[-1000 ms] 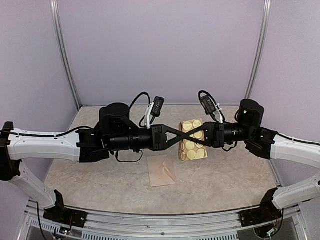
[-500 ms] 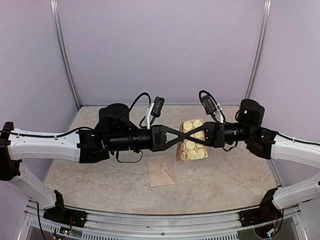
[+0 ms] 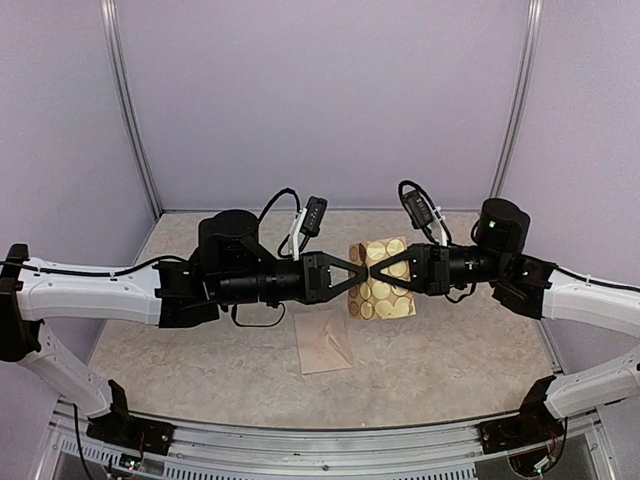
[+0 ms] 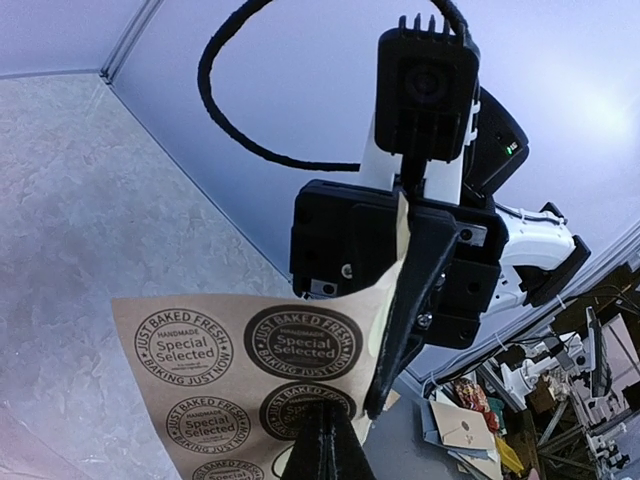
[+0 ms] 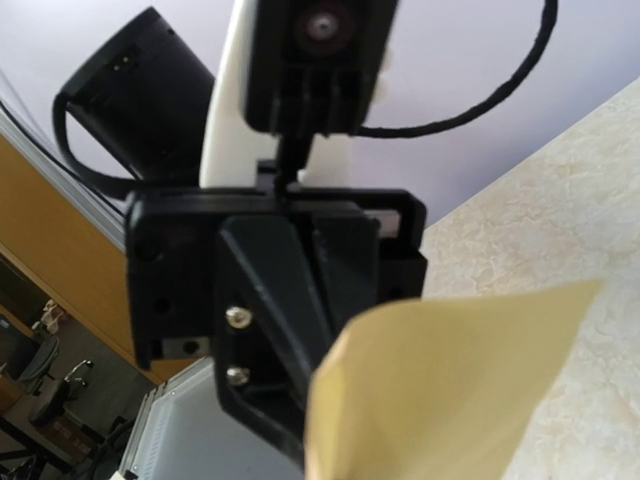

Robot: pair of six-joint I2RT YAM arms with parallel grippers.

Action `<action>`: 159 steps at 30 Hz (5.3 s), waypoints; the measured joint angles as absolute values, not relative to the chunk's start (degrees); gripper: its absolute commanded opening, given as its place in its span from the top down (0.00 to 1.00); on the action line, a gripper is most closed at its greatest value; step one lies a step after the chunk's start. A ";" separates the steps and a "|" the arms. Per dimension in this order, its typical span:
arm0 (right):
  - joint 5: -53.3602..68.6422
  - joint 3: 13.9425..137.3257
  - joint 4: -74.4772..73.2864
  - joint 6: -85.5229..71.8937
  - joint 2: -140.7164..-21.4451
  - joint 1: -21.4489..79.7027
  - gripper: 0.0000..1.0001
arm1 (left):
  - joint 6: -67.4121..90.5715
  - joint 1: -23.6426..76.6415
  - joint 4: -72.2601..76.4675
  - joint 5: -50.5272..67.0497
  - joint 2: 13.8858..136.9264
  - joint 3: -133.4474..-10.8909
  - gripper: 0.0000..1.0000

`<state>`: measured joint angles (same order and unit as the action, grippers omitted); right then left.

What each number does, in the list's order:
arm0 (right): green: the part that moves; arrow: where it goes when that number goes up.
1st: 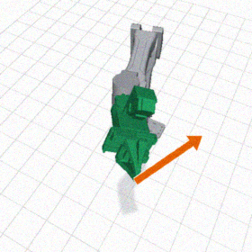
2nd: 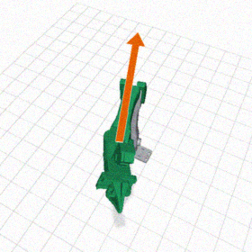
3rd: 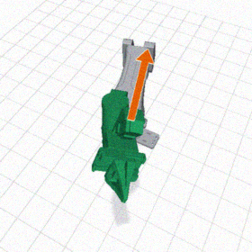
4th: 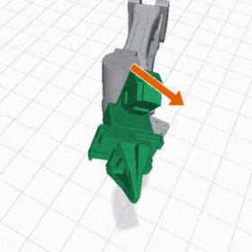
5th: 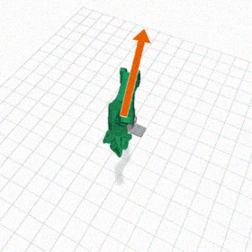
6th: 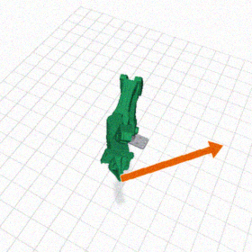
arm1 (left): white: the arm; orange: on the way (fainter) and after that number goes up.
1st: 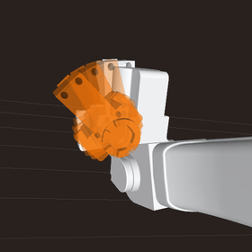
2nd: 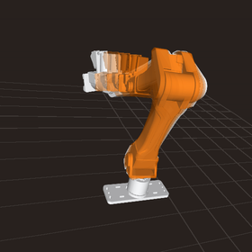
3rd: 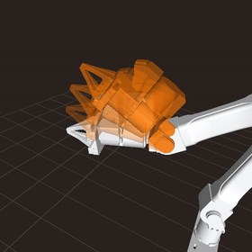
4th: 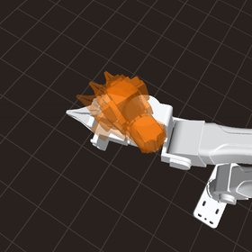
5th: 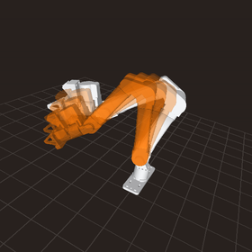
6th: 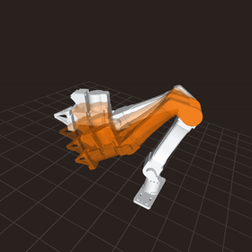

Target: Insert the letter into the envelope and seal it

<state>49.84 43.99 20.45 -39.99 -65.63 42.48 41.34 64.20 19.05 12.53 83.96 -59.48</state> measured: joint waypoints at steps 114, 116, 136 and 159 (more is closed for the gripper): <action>57.71 42.33 33.91 -43.18 -66.65 46.15 1.00 | 42.54 64.66 42.11 26.76 81.28 -49.89 1.00; 57.60 42.33 33.89 -43.16 -66.74 46.15 1.00 | 42.57 64.73 42.41 26.81 81.41 -49.89 1.00; 56.99 42.33 33.30 -42.92 -67.90 46.87 1.00 | 42.57 65.01 41.87 25.15 81.01 -49.63 1.00; 56.75 42.33 33.32 -43.00 -67.85 46.87 1.00 | 42.11 64.71 38.83 22.98 79.96 -49.47 1.00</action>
<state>56.75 42.33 33.32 -43.00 -67.85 46.87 42.11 64.71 38.83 22.98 79.96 -49.47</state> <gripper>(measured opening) 0.004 0.003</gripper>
